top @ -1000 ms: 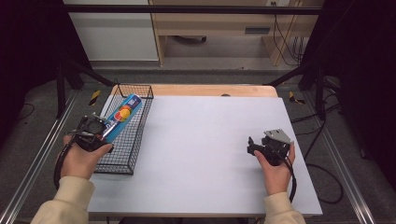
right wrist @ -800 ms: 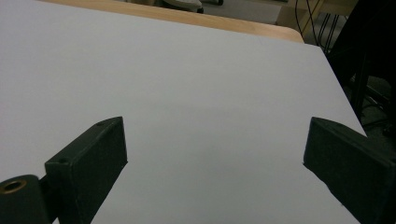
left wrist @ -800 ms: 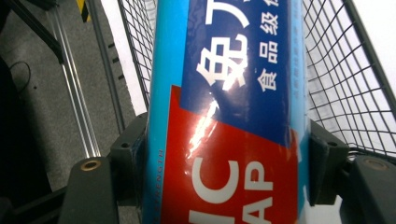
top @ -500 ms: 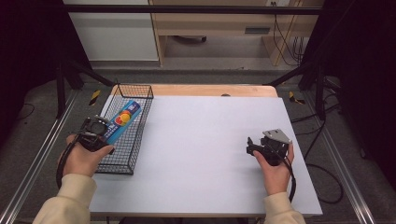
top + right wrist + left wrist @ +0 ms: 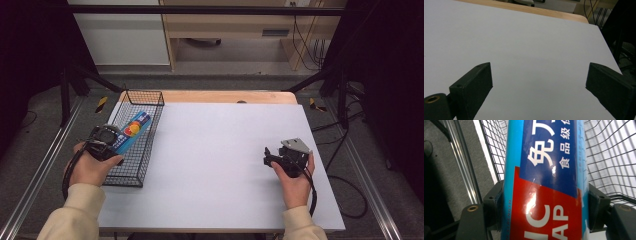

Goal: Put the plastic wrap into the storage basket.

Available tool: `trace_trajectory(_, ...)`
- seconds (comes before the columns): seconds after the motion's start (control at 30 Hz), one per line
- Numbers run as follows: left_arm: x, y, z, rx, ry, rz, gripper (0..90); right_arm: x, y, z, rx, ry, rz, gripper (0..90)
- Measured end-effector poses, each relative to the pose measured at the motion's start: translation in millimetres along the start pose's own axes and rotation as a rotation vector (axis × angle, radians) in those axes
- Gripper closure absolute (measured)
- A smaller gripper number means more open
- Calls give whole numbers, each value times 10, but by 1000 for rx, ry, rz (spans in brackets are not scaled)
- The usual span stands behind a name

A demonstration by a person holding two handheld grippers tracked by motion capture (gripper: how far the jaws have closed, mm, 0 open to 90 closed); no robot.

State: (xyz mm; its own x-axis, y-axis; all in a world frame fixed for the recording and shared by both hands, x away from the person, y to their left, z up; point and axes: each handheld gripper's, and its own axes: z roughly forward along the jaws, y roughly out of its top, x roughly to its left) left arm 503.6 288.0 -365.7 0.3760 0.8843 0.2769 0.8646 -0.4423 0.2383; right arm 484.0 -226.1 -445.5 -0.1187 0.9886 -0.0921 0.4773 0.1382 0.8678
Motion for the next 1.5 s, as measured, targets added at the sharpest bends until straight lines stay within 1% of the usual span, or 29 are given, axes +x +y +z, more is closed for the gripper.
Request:
trace_trajectory(0.07,-23,18,16,14,15,15,316,1,0,2,-2,0,-6,72)
trace_trajectory(0.23,-59,49,50,43,31,40,316,3,-1,4,-1,2,-9,72)
trace_trajectory(0.33,-94,77,70,69,61,68,316,4,1,7,-1,8,-10,72)
trace_trajectory(0.5,-133,106,105,81,65,74,316,2,3,3,-2,12,-11,72)
trace_trajectory(0.53,-137,111,110,88,68,82,316,4,2,3,0,10,-12,72)
trace_trajectory(0.6,-141,116,121,97,62,80,316,4,3,1,-1,13,-13,72)
trace_trajectory(0.7,-144,123,132,105,67,89,316,2,2,4,-2,13,-12,72)
trace_trajectory(0.8,-145,131,136,99,69,89,316,2,2,7,0,10,-13,72)
trace_trajectory(0.93,-155,143,134,107,68,93,316,12,0,9,3,16,-17,71)
trace_trajectory(1.03,-159,135,137,100,74,97,315,11,0,9,3,16,-17,71)
trace_trajectory(1.2,-197,133,137,97,97,112,314,10,0,6,5,18,-21,71)
trace_trajectory(1.33,-203,129,136,91,102,115,313,12,-3,12,10,21,-24,69)
trace_trajectory(1.43,-222,131,130,91,114,131,311,15,-4,16,16,21,-27,68)
trace_trajectory(1.5,-213,129,122,75,109,127,305,18,-4,16,16,23,-27,68)
